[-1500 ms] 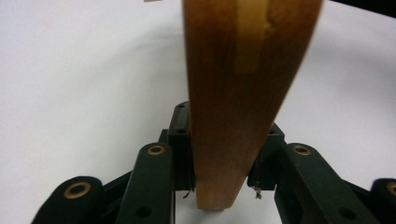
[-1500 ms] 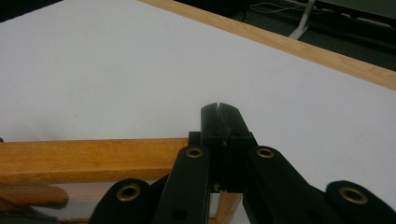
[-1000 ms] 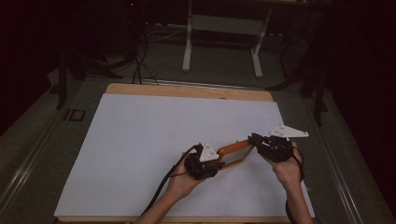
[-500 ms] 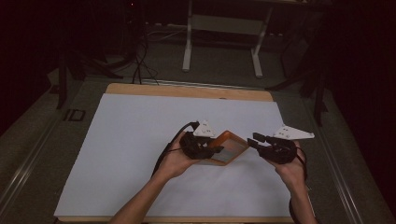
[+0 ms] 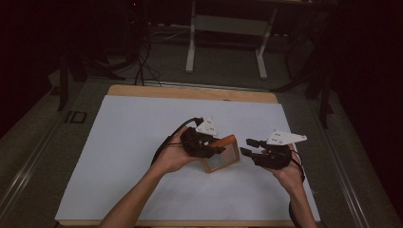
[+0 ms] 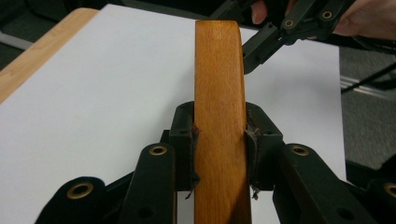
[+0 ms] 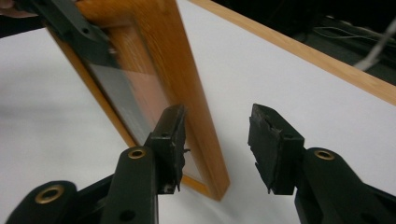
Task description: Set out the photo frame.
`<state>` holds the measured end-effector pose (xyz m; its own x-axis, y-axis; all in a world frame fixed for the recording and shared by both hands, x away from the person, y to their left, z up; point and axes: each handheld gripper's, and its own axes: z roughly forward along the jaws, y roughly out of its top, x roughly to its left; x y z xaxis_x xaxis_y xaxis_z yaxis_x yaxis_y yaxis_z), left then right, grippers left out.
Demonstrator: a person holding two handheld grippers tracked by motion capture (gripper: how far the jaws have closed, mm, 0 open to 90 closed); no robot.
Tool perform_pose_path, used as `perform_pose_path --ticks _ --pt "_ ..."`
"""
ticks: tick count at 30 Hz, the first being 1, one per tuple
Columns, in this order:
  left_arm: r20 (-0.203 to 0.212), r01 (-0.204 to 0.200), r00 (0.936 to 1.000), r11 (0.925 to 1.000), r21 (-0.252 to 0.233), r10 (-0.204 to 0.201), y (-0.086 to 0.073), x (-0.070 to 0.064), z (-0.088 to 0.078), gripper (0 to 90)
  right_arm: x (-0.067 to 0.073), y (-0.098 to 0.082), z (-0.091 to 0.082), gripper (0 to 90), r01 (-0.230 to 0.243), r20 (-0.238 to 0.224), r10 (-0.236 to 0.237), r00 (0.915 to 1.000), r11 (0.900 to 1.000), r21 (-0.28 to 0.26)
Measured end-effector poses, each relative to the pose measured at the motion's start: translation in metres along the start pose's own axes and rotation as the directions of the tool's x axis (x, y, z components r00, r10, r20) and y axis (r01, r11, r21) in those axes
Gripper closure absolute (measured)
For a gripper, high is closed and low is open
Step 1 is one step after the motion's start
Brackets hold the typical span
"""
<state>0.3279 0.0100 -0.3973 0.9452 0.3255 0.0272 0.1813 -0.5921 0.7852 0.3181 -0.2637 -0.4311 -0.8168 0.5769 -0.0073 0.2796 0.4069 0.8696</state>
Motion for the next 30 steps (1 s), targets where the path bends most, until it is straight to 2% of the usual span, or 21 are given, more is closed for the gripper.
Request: perform_pose_path --ticks 3,7,8,15,19,22,24,27,30 --pt "0.014 -0.009 0.9999 1.0 -0.004 0.009 -0.001 0.0 0.0 69.1 0.002 0.001 0.003 53.3 0.019 -0.028 -0.019 0.9994 1.0 -0.001" --pt "0.031 -0.023 0.9993 0.9997 -0.009 0.023 -0.003 0.0 -0.001 69.0 0.002 0.001 0.005 51.0 0.018 -0.075 -0.018 0.997 1.0 -0.006" --pt "0.031 -0.023 0.9993 0.9997 -0.009 0.023 -0.003 0.0 -0.001 68.9 0.002 0.001 0.005 51.0 0.018 -0.075 -0.018 0.997 1.0 -0.006" --pt "0.063 -0.071 0.9955 0.9974 -0.013 0.071 -0.002 -0.003 0.0 68.7 0.007 -0.001 0.016 44.5 0.059 -0.15 -0.055 0.9872 0.998 0.023" --pt "0.076 -0.104 0.9917 0.9946 -0.004 0.104 0.0 -0.005 0.002 68.4 0.008 0.001 0.025 43.5 0.071 -0.169 -0.064 0.9836 0.997 0.034" --pt "0.074 -0.095 0.9927 0.9954 -0.008 0.095 0.0 -0.005 0.003 67.8 0.013 0.004 0.028 49.6 0.097 -0.192 -0.089 0.9773 0.995 0.029" --pt "0.07 -0.087 0.9937 0.9961 -0.014 0.087 -0.001 -0.003 0.003 66.6 0.016 0.005 0.029 51.5 0.119 -0.176 -0.111 0.978 0.992 0.035" --pt "0.053 -0.06 0.9967 0.9979 -0.026 0.061 -0.003 0.001 0.001 62.2 0.015 0.004 0.027 58.1 0.123 -0.182 -0.116 0.9764 0.992 0.029" --pt "0.058 -0.031 0.9977 0.9988 -0.037 0.033 -0.006 0.005 0.0 56.9 0.016 0.001 0.023 62.9 0.137 -0.188 -0.13 0.9735 0.99 0.026"
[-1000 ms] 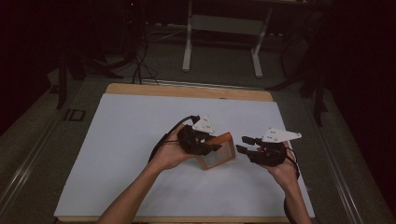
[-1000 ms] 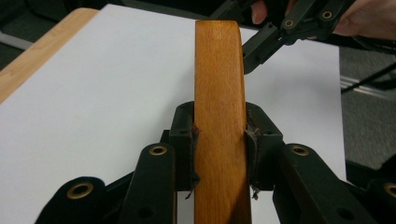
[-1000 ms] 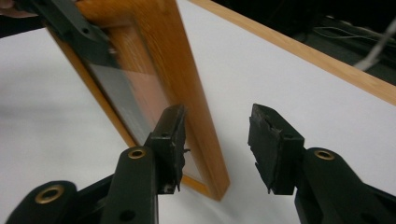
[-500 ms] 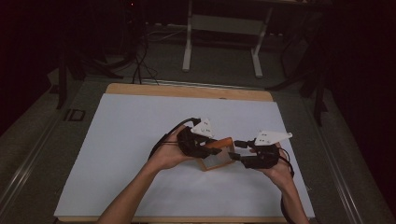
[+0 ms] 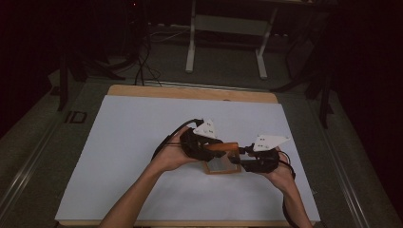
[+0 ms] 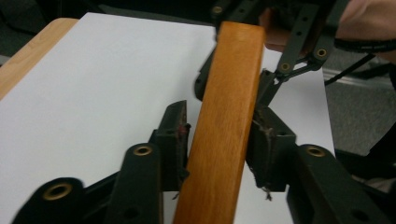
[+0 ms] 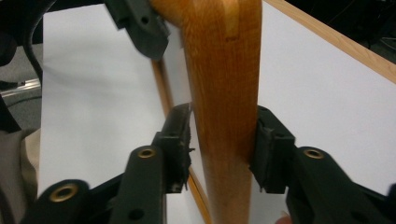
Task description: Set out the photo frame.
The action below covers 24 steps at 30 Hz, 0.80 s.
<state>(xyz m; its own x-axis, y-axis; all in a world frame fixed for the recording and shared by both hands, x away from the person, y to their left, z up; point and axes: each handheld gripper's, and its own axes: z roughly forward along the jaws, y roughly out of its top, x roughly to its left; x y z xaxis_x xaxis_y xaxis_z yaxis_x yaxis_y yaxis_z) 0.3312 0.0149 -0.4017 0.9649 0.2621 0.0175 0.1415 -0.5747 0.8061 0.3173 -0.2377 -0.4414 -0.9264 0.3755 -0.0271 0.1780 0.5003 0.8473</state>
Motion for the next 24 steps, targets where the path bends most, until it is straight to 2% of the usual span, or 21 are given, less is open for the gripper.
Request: perform_pose_path --ticks 4,8,11,14,16,18,20,21,22,24 --pt "-0.024 0.047 0.9986 0.9984 -0.031 -0.048 -0.003 0.003 -0.004 48.2 0.001 -0.003 -0.002 66.8 0.006 0.009 -0.006 0.9999 1.0 0.001" --pt "-0.034 0.08 0.996 0.9935 -0.081 -0.083 -0.006 0.004 -0.014 46.9 0.002 -0.005 -0.004 67.9 0.009 0.009 -0.009 0.9999 1.0 0.009" --pt "-0.043 0.102 0.9933 0.9874 -0.122 -0.107 -0.012 0.004 -0.024 44.4 0.003 -0.006 -0.004 68.0 0.011 0.013 -0.011 0.9998 1.0 0.011" --pt "-0.087 0.121 0.987 0.9799 -0.159 -0.135 -0.022 0.002 -0.031 44.3 0.003 -0.006 -0.005 68.0 0.007 0.017 -0.007 0.9998 1.0 0.009" --pt "-0.097 0.136 0.983 0.9729 -0.187 -0.156 -0.029 0.001 -0.034 43.9 0.003 -0.007 -0.005 68.0 0.005 0.019 -0.005 0.9998 1.0 0.007" --pt "-0.102 0.148 0.9804 0.9706 -0.19 -0.169 -0.037 0.002 -0.036 42.2 0.004 -0.006 -0.005 68.0 0.003 0.019 -0.003 0.9998 1.0 0.009" --pt "-0.099 0.172 0.976 0.9649 -0.199 -0.194 -0.046 0.004 -0.035 40.9 0.004 -0.006 -0.004 68.0 0.002 0.019 -0.002 0.9998 1.0 0.01" --pt "-0.099 0.172 0.976 0.9649 -0.199 -0.194 -0.046 0.004 -0.035 40.3 0.004 -0.006 -0.004 68.0 0.002 0.019 -0.002 0.9998 1.0 0.01" --pt "-0.098 0.202 0.9697 0.9601 -0.193 -0.224 -0.056 0.007 -0.032 40.3 0.004 -0.005 -0.004 68.0 0.003 0.02 -0.003 0.9998 1.0 0.01" --pt "-0.092 0.216 0.9676 0.959 -0.184 -0.235 -0.062 0.009 -0.027 38.6 0.004 -0.004 -0.004 68.0 0.01 0.02 -0.01 0.9997 1.0 0.01"
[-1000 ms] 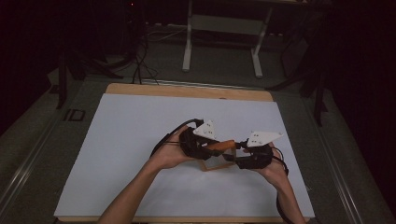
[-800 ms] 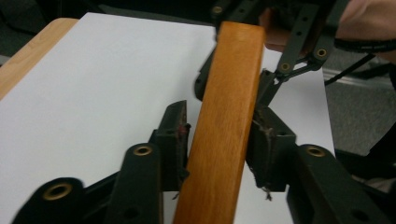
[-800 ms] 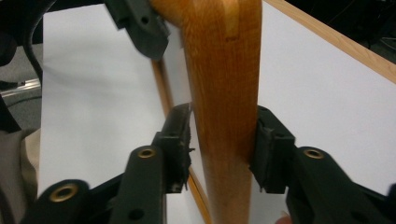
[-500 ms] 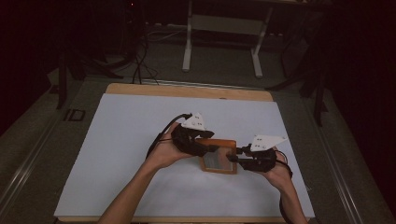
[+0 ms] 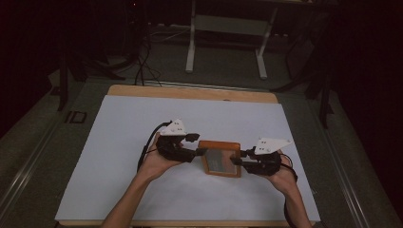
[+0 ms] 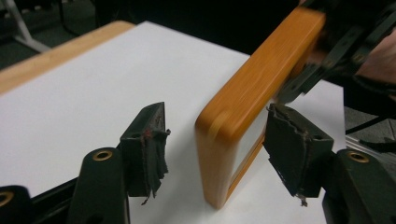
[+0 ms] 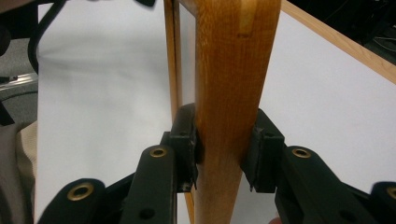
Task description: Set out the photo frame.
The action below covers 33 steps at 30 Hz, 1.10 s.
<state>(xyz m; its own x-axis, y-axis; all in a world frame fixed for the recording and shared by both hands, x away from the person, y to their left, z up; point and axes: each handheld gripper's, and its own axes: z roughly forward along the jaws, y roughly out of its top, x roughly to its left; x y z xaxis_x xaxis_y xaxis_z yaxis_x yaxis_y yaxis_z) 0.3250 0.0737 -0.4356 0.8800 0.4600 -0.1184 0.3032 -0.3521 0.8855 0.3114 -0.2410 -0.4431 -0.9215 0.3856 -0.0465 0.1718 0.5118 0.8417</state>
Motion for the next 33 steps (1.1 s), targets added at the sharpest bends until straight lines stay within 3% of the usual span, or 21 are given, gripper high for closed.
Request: perform_pose_path --ticks 9,19,33 --pt "0.028 0.013 0.9995 0.9982 0.059 -0.014 -0.017 0.003 0.026 36.4 0.001 -0.001 0.0 68.0 -0.002 0.002 0.002 1.0 1.0 -0.009" --pt "0.075 -0.035 0.9968 0.9956 0.087 0.028 -0.023 -0.003 0.052 46.7 0.0 -0.003 0.0 68.0 -0.007 0.003 0.007 1.0 1.0 -0.018" --pt "0.072 -0.094 0.9936 0.9899 0.106 0.086 -0.02 -0.008 0.056 53.9 -0.003 -0.007 -0.001 66.5 -0.028 0.0 0.028 0.9996 0.999 -0.025"
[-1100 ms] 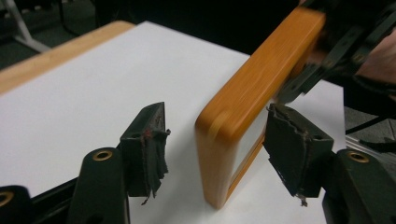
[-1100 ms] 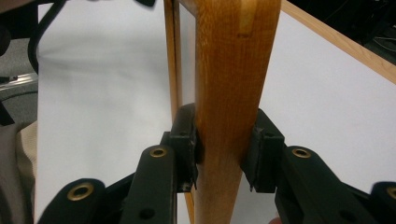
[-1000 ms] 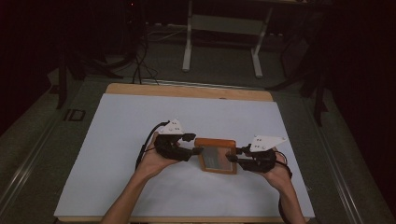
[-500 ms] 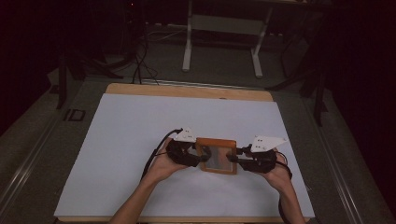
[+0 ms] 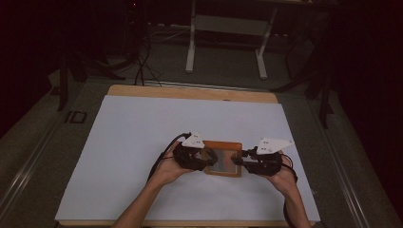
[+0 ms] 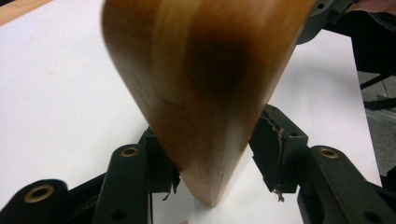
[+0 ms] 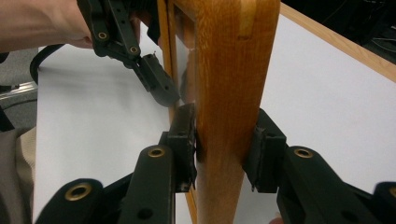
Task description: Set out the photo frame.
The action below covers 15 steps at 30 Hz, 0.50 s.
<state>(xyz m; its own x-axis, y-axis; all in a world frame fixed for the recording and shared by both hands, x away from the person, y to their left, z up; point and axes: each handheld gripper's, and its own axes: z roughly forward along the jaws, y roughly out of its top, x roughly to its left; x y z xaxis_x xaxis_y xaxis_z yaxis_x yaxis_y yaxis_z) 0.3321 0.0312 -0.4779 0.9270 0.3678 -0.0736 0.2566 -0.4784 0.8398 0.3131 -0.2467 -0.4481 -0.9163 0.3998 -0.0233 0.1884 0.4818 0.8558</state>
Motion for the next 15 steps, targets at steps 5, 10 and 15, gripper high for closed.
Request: perform_pose_path --ticks 5,10,15 --pt "0.001 -0.01 1.0 0.9999 0.005 0.01 0.0016 -0.0006 0.0001 56.6 -0.0023 -0.0024 -0.0003 64.9 -0.009 0.004 0.009 0.9999 1.0 -0.002" --pt "-0.002 -0.016 0.9999 0.9998 0.013 0.016 0.0026 -0.0009 -0.0007 57.4 -0.0028 -0.0031 -0.0001 64.5 -0.011 0.004 0.011 0.9999 1.0 -0.004" --pt "-0.006 -0.014 0.9999 0.9998 0.012 0.014 0.0028 -0.001 -0.0027 57.4 -0.0029 -0.0027 0.0006 64.3 -0.014 0.001 0.014 0.9999 1.0 -0.008"
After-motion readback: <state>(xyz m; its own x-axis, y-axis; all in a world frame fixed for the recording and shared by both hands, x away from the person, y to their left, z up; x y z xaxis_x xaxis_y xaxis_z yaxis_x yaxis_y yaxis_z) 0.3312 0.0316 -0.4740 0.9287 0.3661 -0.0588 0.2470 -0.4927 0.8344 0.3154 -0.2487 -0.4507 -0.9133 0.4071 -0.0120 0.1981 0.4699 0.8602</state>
